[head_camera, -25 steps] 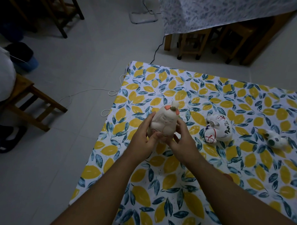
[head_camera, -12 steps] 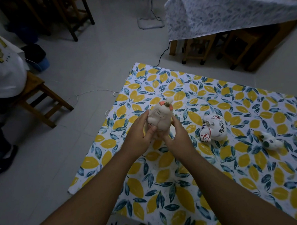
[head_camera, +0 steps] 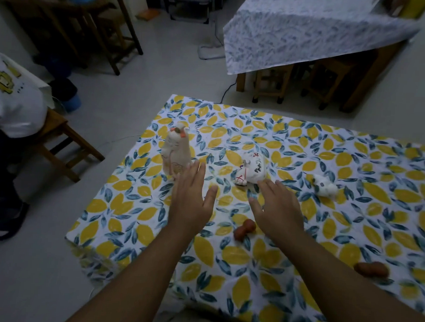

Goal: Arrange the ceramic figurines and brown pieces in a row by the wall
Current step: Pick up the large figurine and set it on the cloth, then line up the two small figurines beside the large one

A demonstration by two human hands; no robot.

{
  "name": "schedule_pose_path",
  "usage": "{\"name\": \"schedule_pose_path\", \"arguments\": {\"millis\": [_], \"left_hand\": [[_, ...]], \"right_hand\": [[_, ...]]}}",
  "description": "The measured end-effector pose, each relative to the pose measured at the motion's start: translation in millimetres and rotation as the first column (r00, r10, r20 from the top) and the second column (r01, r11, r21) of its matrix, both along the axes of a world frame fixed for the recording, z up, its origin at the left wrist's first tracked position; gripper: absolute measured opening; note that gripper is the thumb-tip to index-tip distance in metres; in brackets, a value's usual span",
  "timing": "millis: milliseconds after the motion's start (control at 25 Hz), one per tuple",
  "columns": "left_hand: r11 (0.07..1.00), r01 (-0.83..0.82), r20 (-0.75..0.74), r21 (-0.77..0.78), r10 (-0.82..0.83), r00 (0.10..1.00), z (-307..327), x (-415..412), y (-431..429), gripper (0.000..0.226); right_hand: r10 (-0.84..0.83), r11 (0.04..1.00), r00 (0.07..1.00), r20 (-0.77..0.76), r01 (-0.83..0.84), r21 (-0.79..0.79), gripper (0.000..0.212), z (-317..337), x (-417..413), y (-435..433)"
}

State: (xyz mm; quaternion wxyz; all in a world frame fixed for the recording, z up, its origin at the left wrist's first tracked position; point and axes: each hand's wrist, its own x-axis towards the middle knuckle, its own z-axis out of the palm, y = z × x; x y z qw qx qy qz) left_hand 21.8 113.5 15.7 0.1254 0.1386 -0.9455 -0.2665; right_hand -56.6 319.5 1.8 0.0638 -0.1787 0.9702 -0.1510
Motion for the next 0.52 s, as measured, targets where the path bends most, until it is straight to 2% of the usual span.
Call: {"name": "schedule_pose_path", "arguments": {"millis": [120, 240, 360, 520], "left_hand": [[0.998, 0.057, 0.076, 0.033, -0.059, 0.995, -5, -8, 49, 0.066], [0.994, 0.095, 0.183, 0.060, -0.105, 0.977, -14, -33, 77, 0.065], [0.989, 0.059, 0.201, 0.134, -0.085, 0.976, -24, -69, 83, 0.059], [0.980, -0.033, 0.211, 0.195, -0.009, 0.977, -39, -122, 75, 0.052]], "right_hand": [[-0.054, 0.996, 0.999, 0.001, 0.054, 0.074, 0.064, -7, -5, 49], [-0.132, 0.989, 0.991, 0.016, 0.130, 0.076, 0.063, -11, -23, 81], [-0.253, 0.968, 0.966, 0.056, 0.252, 0.018, 0.060, -16, -54, 97], [-0.444, 0.880, 0.878, 0.179, 0.465, -0.097, 0.047, -36, -101, 109]]}}
